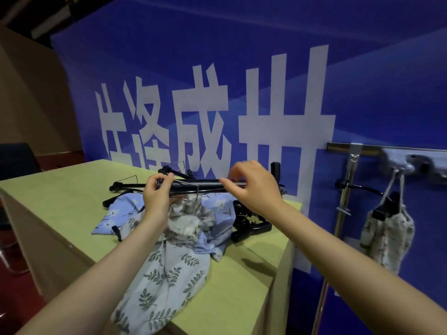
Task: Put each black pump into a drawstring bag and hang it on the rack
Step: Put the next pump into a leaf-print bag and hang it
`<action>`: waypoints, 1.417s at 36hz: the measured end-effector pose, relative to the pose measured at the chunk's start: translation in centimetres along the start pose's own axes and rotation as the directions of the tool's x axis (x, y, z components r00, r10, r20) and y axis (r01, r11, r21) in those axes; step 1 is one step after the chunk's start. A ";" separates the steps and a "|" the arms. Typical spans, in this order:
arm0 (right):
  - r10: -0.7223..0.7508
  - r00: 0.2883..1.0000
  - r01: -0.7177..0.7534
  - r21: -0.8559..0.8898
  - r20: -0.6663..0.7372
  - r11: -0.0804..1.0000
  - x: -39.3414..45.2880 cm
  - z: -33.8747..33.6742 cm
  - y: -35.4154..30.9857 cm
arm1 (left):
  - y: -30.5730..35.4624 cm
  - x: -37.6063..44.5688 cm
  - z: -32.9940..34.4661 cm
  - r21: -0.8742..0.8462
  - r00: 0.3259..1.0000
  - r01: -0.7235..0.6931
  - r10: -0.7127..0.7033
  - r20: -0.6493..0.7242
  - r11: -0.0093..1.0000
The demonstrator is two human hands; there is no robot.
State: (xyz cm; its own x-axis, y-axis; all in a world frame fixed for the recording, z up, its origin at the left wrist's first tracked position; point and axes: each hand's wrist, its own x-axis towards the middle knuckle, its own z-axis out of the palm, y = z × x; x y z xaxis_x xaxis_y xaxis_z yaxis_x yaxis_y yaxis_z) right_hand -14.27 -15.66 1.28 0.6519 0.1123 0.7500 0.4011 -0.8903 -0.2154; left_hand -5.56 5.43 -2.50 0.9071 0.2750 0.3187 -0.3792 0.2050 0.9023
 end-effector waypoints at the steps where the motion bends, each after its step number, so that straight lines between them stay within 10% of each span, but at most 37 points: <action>1: -0.054 0.996 0.057 -0.043 0.075 0.997 0.5 0.1 -0.3 | 0.0 -0.2 0.1 -0.010 1.000 0.001 -0.001 0.006 1.000; 12: -0.027 0.897 0.133 -0.211 0.442 0.968 2.9 2.8 0.1 | 0.7 -2.4 1.0 -0.131 0.993 0.062 -0.048 0.105 0.989; 16: 0.028 0.904 0.050 -0.170 0.426 0.984 2.2 2.5 0.8 | 1.1 -1.8 0.8 0.167 0.968 -0.078 0.035 0.247 0.983; 22: 0.177 0.900 -0.154 -0.089 0.398 0.984 0.7 3.0 4.0 | -0.2 0.1 -1.1 0.715 0.871 -0.473 0.152 0.467 0.515; 27: 0.266 0.887 -0.267 -0.050 0.377 0.962 -0.2 3.4 5.5 | -1.4 0.3 -2.1 0.895 0.922 -0.381 0.022 0.387 0.232; 37: 0.157 0.839 -0.165 -0.032 0.521 0.986 -1.4 4.5 4.1 | 0.3 0.7 -1.5 0.630 0.921 0.062 -0.288 0.263 0.774; 51: 0.141 0.863 -0.104 -0.103 0.486 0.989 -0.5 5.4 2.6 | 2.6 -1.9 0.1 0.677 0.917 -0.342 0.075 0.391 0.652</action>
State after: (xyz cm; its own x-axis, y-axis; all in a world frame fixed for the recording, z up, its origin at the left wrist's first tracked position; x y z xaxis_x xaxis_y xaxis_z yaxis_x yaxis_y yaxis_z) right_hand -10.11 -15.66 -3.03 0.9316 0.1852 0.3127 0.2624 -0.9380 -0.2263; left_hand -8.30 5.30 -0.72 0.8752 -0.0995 0.4734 -0.4334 -0.5959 0.6760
